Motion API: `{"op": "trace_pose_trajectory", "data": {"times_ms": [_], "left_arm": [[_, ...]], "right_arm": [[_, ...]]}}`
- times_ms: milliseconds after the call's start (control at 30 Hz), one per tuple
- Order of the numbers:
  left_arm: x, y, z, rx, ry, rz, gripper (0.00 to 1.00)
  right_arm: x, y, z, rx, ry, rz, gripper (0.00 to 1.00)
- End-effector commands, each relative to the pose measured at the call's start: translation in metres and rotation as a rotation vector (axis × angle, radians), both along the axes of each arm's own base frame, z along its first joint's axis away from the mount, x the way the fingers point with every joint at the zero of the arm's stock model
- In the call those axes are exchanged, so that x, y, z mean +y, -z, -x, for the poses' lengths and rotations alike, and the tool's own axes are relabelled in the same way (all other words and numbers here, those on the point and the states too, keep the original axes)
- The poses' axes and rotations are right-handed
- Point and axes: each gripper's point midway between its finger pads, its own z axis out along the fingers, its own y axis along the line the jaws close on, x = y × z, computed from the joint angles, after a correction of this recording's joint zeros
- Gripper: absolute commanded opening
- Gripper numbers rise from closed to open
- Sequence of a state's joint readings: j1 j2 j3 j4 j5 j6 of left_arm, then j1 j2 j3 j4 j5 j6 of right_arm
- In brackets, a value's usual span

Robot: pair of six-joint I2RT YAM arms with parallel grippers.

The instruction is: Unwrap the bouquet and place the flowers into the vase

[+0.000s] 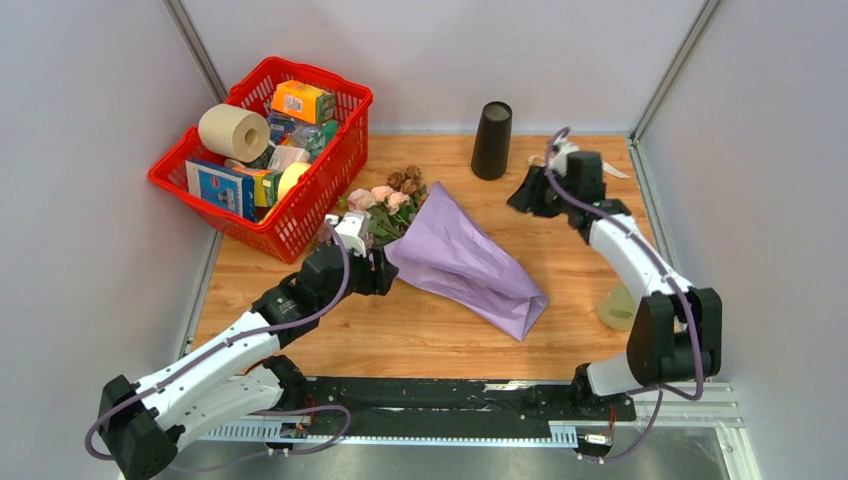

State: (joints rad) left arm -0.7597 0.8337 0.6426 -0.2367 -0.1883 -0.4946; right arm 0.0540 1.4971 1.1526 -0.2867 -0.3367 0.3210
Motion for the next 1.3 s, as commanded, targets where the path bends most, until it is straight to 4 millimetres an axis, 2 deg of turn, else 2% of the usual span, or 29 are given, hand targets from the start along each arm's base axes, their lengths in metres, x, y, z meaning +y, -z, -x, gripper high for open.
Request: {"op": "trace_pose_trajectory", "data": {"times_ms": [0, 133, 267, 467, 567, 633, 767, 867, 967, 1133, 1267], "left_arm": [[-0.012, 0.005, 0.002, -0.039, 0.049, 0.058, 0.71], [-0.018, -0.001, 0.007, -0.020, 0.081, 0.089, 0.72], [-0.011, -0.002, 0.013, 0.026, 0.075, 0.034, 0.73], [0.005, -0.009, 0.023, 0.081, 0.022, 0.032, 0.73], [0.020, -0.013, 0.027, 0.107, -0.060, 0.051, 0.73], [0.031, -0.014, 0.029, 0.120, -0.115, 0.045, 0.73], [0.044, -0.015, 0.032, 0.119, -0.178, 0.062, 0.73], [0.057, -0.013, 0.032, 0.125, -0.247, 0.058, 0.73], [0.064, -0.011, 0.033, 0.135, -0.282, 0.046, 0.74], [0.070, -0.006, 0.035, 0.152, -0.306, 0.026, 0.74], [0.068, -0.003, 0.035, 0.154, -0.302, 0.037, 0.74]], "right_arm": [[0.069, 0.001, 0.064, -0.052, -0.264, 0.017, 0.44], [0.115, -0.006, 0.110, -0.099, -0.406, -0.025, 0.43], [0.153, -0.006, 0.149, -0.147, -0.522, -0.032, 0.43], [0.183, -0.001, 0.182, -0.191, -0.613, -0.072, 0.40], [0.194, 0.011, 0.193, -0.181, -0.629, -0.057, 0.39], [0.202, 0.016, 0.193, -0.199, -0.605, -0.046, 0.37], [0.216, 0.047, 0.196, -0.224, -0.541, 0.019, 0.37], [0.218, 0.067, 0.193, -0.273, -0.473, 0.139, 0.37], [0.217, 0.079, 0.185, -0.310, -0.449, 0.230, 0.38], [0.198, 0.085, 0.156, -0.354, -0.306, 0.398, 0.37], [0.180, 0.075, 0.133, -0.390, -0.160, 0.490, 0.37]]}}
